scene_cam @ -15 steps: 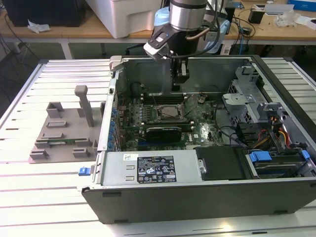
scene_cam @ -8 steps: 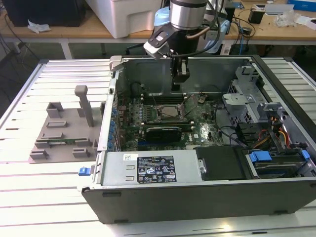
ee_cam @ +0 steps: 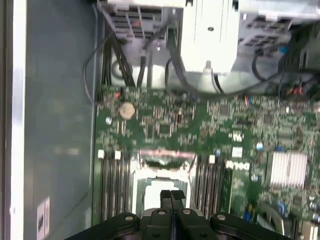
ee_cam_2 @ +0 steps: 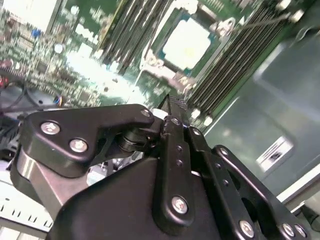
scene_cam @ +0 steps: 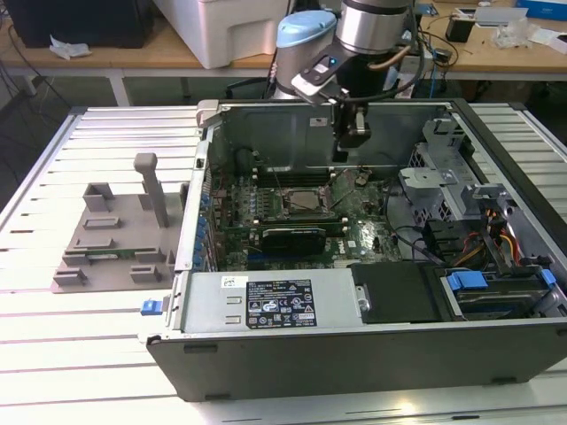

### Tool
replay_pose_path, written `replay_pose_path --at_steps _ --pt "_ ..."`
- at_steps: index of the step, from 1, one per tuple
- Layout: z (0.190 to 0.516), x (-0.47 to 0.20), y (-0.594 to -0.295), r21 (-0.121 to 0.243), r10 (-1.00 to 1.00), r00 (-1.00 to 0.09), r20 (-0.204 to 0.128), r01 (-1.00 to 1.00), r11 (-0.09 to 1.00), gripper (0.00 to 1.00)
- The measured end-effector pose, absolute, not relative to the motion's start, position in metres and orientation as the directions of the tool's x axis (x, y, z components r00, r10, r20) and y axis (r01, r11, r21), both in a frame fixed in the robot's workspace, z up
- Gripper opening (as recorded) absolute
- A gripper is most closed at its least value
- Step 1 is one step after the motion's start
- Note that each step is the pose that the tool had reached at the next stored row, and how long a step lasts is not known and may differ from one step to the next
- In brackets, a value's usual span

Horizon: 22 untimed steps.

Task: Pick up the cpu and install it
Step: 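Close the cpu cover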

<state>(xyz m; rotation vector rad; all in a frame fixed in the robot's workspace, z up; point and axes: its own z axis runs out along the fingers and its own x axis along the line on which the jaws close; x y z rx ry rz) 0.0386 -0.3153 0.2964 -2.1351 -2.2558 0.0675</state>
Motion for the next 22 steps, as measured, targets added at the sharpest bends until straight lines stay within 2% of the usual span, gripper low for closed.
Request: replay_pose_path --at_steps 5,8,14,22 --pt "0.292 0.072 -0.315 -0.066 0.998 -0.055 -0.004 0.996 0.055 0.11" --pt "0.278 0.085 -0.315 -0.07 0.998 -0.055 -0.004 0.996 0.055 0.11" --pt "0.253 0.084 -0.304 -0.071 0.998 -0.055 -0.004 0.996 0.055 0.11" --pt "0.248 0.063 -0.301 -0.069 0.998 -0.055 -0.004 0.996 0.055 0.11"
